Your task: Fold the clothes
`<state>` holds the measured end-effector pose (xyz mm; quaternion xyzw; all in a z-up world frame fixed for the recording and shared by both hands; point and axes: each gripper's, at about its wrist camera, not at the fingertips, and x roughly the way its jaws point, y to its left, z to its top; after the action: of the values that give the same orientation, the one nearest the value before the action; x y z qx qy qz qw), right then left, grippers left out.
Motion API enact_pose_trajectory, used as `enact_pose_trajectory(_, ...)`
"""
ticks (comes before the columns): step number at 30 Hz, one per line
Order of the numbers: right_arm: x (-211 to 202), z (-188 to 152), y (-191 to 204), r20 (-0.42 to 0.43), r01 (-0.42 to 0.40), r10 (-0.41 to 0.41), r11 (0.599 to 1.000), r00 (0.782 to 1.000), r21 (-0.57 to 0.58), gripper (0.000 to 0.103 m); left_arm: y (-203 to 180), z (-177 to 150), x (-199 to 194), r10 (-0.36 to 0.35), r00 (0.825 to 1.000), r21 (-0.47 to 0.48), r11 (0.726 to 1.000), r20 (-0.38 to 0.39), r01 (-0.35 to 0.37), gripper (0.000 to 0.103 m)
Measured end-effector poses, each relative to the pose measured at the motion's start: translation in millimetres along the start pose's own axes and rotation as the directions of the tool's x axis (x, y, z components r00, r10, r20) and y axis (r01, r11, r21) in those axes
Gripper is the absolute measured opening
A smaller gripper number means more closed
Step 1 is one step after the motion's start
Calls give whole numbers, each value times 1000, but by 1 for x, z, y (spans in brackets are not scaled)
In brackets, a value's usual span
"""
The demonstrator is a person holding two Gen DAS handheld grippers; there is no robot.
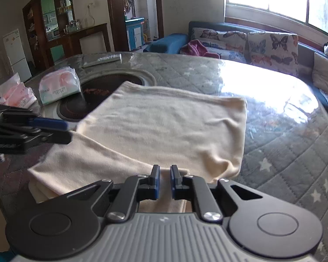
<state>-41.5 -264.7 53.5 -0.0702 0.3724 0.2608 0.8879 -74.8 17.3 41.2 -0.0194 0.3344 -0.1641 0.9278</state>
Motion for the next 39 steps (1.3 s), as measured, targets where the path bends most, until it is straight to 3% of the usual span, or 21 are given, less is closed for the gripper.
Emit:
enact_pose_trajectory(5, -6, -5, -3, 1, -5, 5, 1000, 1000, 1, 10, 8, -10, 9, 30, 999, 4, 1000, -21, -30, 33)
enact_pose_trajectory(8, -18, -7, 1, 14, -25, 25, 1000, 1000, -19, 11, 6, -10, -3, 21, 1000, -2, 1000, 9, -21, 42)
enact_pose_trajectory(16, -26, -27, 10, -30, -30, 28, 998, 999, -61, 15, -5, -23, -9, 58, 998, 101, 993, -22, -55, 51)
enact_pose_trajectory(20, -41, -29, 13, -12, -41, 40, 996, 999, -82, 24, -16, -30, -30, 37, 999, 180, 983, 4, -37, 64)
enact_pose_trajectory(25, -61, -40, 17, -11, -6, 4, 986, 1000, -168, 37, -39, -56, -48, -6, 1000, 359, 933, -3, 7, 66)
enact_pose_trajectory(29, -73, -51, 20, -20, 8, -13, 972, 1000, -235, 43, -58, -76, -62, -39, 999, 493, 869, -14, 41, 66)
enact_pose_trajectory(34, -81, -62, 25, -40, 16, -30, 949, 999, -314, 55, -80, -89, -50, -86, 996, 599, 796, -24, 83, 66)
enact_pose_trajectory(35, -81, -64, 26, -44, 17, -34, 944, 998, -331, 56, -82, -88, -47, -97, 995, 597, 798, -18, 89, 64)
enact_pose_trajectory(37, -82, -69, 30, -46, 19, -39, 929, 998, -370, 60, -83, -85, -41, -115, 993, 584, 805, -15, 102, 51)
enact_pose_trajectory(39, -84, -73, 34, -42, 15, -34, 916, 999, -401, 66, -81, -78, -36, -135, 991, 556, 823, -12, 119, 26)
